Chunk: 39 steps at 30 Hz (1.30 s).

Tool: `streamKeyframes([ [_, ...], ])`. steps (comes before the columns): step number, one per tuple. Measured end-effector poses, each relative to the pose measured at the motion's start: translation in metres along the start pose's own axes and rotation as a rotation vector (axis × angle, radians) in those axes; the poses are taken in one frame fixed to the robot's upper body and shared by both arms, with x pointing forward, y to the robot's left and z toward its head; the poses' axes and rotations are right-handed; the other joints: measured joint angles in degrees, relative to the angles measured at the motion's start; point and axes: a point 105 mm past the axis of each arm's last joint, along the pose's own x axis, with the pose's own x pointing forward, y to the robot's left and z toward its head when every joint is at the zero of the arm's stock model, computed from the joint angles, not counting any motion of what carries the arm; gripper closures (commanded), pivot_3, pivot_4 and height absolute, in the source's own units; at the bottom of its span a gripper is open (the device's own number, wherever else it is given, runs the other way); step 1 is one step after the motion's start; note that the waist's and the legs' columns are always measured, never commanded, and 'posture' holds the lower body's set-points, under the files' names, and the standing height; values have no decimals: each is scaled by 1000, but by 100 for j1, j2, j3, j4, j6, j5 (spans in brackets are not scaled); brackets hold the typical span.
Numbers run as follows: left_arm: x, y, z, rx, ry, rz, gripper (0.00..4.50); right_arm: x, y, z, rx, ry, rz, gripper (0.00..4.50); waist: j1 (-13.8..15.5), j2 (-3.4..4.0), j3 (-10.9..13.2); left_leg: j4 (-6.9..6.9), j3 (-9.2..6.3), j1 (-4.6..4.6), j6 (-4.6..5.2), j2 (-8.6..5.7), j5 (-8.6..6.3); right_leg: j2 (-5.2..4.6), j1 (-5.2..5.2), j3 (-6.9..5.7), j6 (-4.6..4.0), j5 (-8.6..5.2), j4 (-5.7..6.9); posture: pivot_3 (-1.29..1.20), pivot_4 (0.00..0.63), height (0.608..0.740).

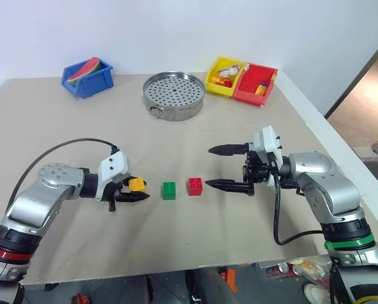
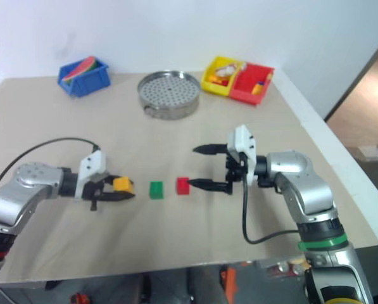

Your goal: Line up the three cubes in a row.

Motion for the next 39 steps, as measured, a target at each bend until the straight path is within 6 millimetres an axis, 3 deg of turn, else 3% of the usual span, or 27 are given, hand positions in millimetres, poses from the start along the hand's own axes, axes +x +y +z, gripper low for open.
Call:
streamKeyframes([
  [20,7,-4,-25,31,94,-83,3125,-3,2,-5,-5,19,-11,0,10,0,0,0,3,-2,0,-4,0,-5,0,-1,0,0,-2,0,150,740],
  [34,14,1,-23,51,107,-112,3125,-5,6,-8,-7,36,-8,0,27,1,0,10,2,1,4,-10,2,-5,7,4,8,4,-1,0,150,740],
  [36,14,1,-23,40,111,-116,2087,-5,7,-8,-9,36,-8,0,27,1,0,10,2,1,4,-10,2,-5,7,4,7,4,-1,0,150,740],
  [38,13,-1,-23,30,111,-134,1453,-5,7,-7,-11,36,-8,0,27,1,-1,10,1,1,4,-9,2,-5,7,3,7,4,-1,0,150,740],
  [39,13,-2,-23,28,109,-139,1362,-5,7,-7,-11,36,-9,0,29,1,0,10,0,0,4,-9,3,-5,7,2,7,4,-1,0,150,740],
])
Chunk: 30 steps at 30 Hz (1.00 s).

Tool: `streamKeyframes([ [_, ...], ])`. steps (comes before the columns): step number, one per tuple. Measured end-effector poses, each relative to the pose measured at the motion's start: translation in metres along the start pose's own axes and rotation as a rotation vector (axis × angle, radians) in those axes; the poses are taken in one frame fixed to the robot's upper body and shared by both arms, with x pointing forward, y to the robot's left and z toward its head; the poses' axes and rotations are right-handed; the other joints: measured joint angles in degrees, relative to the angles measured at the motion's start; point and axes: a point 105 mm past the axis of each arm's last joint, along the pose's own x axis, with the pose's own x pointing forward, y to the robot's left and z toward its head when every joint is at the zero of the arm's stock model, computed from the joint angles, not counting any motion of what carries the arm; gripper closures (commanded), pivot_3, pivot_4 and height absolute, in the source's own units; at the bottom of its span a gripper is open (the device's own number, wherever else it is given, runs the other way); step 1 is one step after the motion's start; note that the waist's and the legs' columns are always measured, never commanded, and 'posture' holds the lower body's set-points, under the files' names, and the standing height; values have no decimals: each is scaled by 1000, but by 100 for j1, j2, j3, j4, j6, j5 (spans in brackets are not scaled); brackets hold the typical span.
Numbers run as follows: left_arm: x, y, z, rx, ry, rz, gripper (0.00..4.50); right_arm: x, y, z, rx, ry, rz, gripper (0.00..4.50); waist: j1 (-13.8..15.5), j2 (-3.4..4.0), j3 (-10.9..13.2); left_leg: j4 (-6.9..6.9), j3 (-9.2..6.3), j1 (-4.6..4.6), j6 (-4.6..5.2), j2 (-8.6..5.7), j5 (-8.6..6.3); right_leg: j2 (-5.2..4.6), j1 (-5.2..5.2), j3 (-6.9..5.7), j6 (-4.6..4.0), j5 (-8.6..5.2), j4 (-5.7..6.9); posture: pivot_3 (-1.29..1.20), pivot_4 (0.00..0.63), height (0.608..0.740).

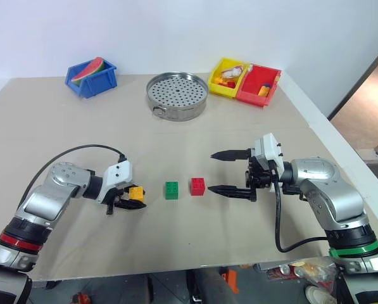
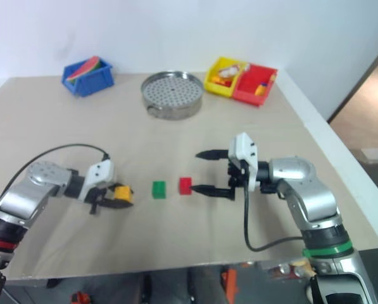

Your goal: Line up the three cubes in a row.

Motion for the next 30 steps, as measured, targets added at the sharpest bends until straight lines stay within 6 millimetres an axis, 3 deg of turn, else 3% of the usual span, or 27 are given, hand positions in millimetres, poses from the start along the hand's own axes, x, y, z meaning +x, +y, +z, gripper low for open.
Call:
streamKeyframes([
  [3,0,-1,1,-11,-2,-5,100,0,0,0,2,1,-1,0,1,0,0,1,0,0,9,-2,6,1,1,4,5,4,1,0,150,740],
  [4,0,-1,2,-13,-3,-2,19,0,0,0,4,2,-1,0,-2,0,0,2,0,0,12,-2,8,1,1,5,8,7,1,0,150,740],
  [9,-11,0,8,-19,3,23,19,1,-1,1,13,1,-2,0,-14,0,1,2,1,-3,13,0,8,6,-3,6,7,6,0,0,150,740],
  [12,-24,2,21,-14,-15,46,19,1,-4,6,33,-25,-18,0,-19,1,1,-2,-1,-7,13,1,8,6,-6,5,2,3,0,0,150,740],
  [16,-55,16,65,-77,-174,153,19,-1,-21,35,10,-107,-91,0,-18,0,7,-1,-4,-10,14,0,8,6,-6,0,4,4,0,0,150,740],
  [19,-69,36,85,-69,-313,328,19,-3,-40,31,-26,-120,-215,0,-15,1,3,-3,-1,0,14,-2,7,2,5,4,5,4,-6,0,150,740],
  [21,-66,50,81,-89,-354,438,19,-4,-49,17,-21,-102,-293,0,-10,1,4,-1,-1,-6,13,-4,8,-1,2,5,7,6,-5,0,150,740],
  [24,-63,66,59,-139,-377,616,19,-5,-58,-4,-10,-74,-381,0,-26,2,4,-4,9,-10,13,-2,7,-1,-6,18,8,8,-6,0,150,740],
  [30,-53,61,9,-248,-374,795,19,-7,-64,-26,-11,-45,-500,0,-6,1,4,-10,3,-15,12,1,7,-4,-8,23,5,5,-7,0,150,740],
])
